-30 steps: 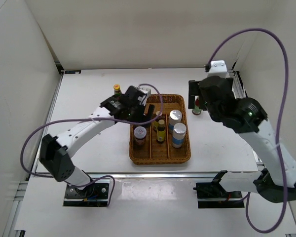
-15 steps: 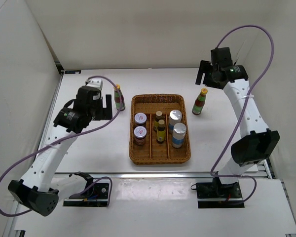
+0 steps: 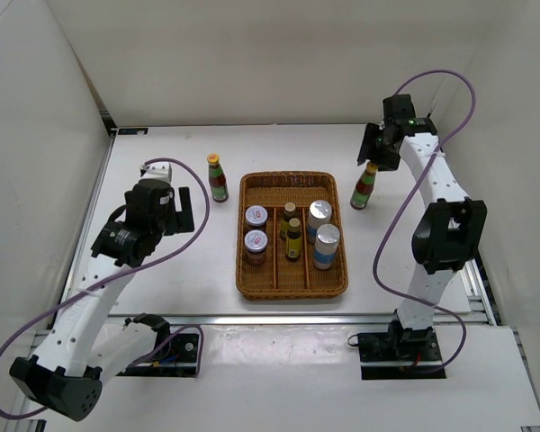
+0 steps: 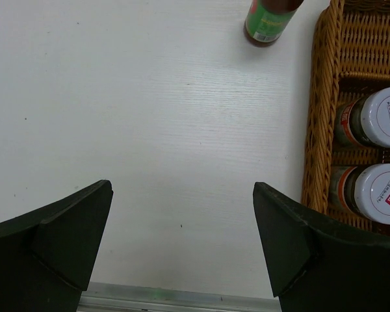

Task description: Organize the condiment bottles

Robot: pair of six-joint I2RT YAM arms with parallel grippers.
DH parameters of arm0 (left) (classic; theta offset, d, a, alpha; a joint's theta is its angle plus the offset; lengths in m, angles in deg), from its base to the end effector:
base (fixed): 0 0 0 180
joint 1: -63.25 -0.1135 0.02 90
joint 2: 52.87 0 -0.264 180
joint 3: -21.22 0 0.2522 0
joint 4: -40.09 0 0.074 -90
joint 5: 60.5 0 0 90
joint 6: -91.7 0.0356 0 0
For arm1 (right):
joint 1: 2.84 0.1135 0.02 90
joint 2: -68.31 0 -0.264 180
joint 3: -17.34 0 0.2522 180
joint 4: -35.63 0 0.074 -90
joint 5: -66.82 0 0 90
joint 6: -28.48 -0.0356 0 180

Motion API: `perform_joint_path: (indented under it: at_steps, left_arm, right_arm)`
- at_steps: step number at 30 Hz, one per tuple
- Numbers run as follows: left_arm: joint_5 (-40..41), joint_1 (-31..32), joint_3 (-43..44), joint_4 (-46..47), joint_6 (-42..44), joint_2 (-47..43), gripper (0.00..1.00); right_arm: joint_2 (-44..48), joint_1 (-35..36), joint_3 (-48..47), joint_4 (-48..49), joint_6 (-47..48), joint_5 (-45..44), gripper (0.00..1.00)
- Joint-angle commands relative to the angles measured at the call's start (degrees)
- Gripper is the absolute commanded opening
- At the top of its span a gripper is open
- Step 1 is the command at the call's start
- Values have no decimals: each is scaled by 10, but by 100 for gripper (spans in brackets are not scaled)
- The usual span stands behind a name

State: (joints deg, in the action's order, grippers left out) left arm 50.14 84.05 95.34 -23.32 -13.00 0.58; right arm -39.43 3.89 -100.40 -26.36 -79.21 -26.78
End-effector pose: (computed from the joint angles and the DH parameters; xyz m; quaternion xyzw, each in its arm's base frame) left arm 0.1704 -0.0513 0.3418 -0.0237 0.9039 0.0361 0.4256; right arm 0.4137 0.0466 0.3224 0.1004 0.9397 0.0398 0.3244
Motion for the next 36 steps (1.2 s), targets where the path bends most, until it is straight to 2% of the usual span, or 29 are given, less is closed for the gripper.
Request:
perform_joint_path:
  at_steps: [1,3,4,13,26,32,36]
  left_arm:
    - [13,-2,-9,17,-5,-3,100]
    - [13,-2,-9,17,-5,2,100]
    - [13,-2,-9,17,-5,2,100]
    - [8,-2,-9,17,-5,3,100]
    - [8,-2,-9,17,-5,8,100]
    - [8,-2,-9,17,-5,8,100]
    - [8,-2,-9,17,-5,13,100]
  right_arm:
    - [2,-7,-10,14,-1,24,64]
    - [2,-7,4,14,-1,24,58]
    - [2,-7,4,14,-1,24,47]
    - [43,3,17,9,0,-18,2]
    - [71,26,-136,-51,29,-23,0]
    - [59,66,-216,-71,29,-9,0]
    - [54,104,-228,-44,41,11,0]
